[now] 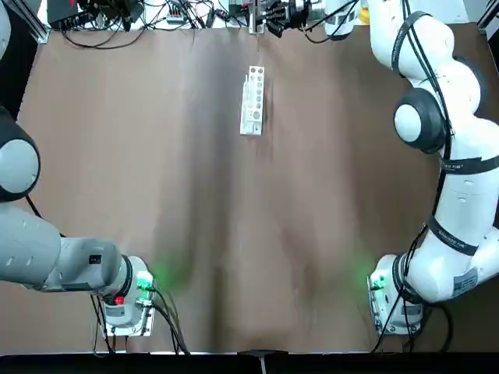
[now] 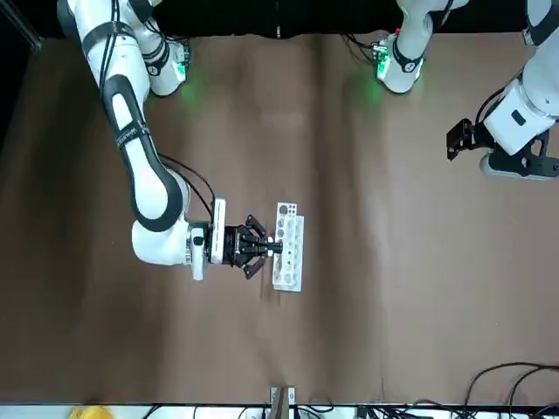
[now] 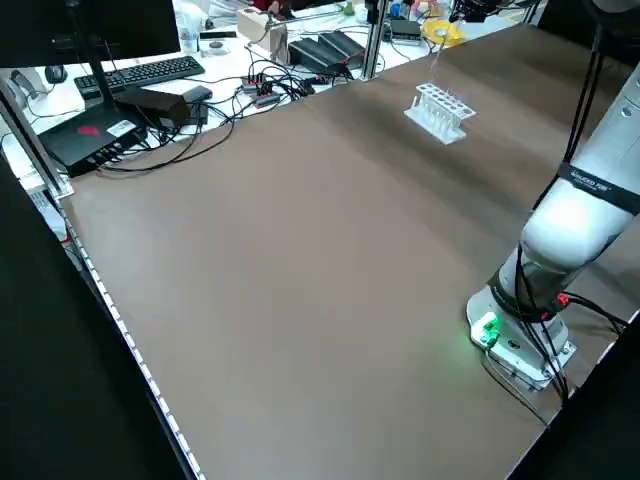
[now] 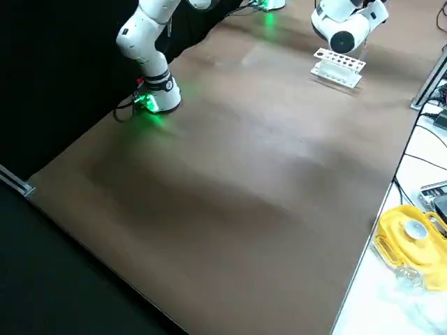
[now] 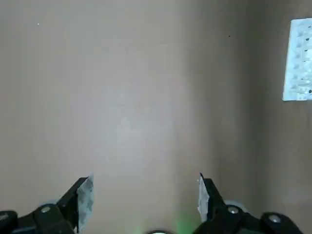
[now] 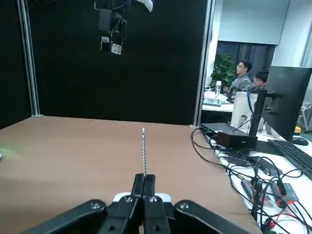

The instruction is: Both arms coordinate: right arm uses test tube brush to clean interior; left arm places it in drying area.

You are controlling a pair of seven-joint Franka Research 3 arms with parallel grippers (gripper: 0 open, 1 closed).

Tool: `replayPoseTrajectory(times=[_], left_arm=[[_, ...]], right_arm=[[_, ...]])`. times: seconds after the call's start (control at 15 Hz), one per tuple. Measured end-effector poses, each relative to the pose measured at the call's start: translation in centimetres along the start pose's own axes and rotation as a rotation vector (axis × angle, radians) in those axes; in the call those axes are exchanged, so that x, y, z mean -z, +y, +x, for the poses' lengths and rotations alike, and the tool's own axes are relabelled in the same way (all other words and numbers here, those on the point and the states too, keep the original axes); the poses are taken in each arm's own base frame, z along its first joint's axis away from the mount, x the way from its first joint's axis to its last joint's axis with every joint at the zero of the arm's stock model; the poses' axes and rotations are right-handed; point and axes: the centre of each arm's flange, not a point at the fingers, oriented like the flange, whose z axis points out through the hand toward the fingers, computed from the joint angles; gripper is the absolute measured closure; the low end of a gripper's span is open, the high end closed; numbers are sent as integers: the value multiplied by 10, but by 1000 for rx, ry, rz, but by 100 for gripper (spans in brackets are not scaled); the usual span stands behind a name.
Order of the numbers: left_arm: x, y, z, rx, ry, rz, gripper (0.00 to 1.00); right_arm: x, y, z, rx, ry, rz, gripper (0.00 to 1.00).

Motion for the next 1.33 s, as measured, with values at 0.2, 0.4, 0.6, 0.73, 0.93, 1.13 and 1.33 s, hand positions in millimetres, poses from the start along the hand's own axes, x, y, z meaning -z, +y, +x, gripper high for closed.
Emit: replayPoseTrajectory(times=[0.2,0.4,0.6,0.73,0.93,1.13,1.33], left_arm=[[0,0,0,0,1,0,0],[0,0,0,0,1,0,0],[0,0,1,0,3,0,0],[0,0,1,0,4,0,0],[0,0,1,0,4,0,0],[0,0,1,0,4,0,0],[0,0,1,0,5,0,0]], right_arm=[[1,-1,-2,-6,7,12,98],[10,3,-4,-8,7,3,98],[15,5,-5,-9,8,-3,98],[18,7,-6,-9,7,-8,98],[20,8,-6,-9,7,-10,98],[20,8,-3,-6,9,-10,98],[20,8,-2,-6,11,-11,98]])
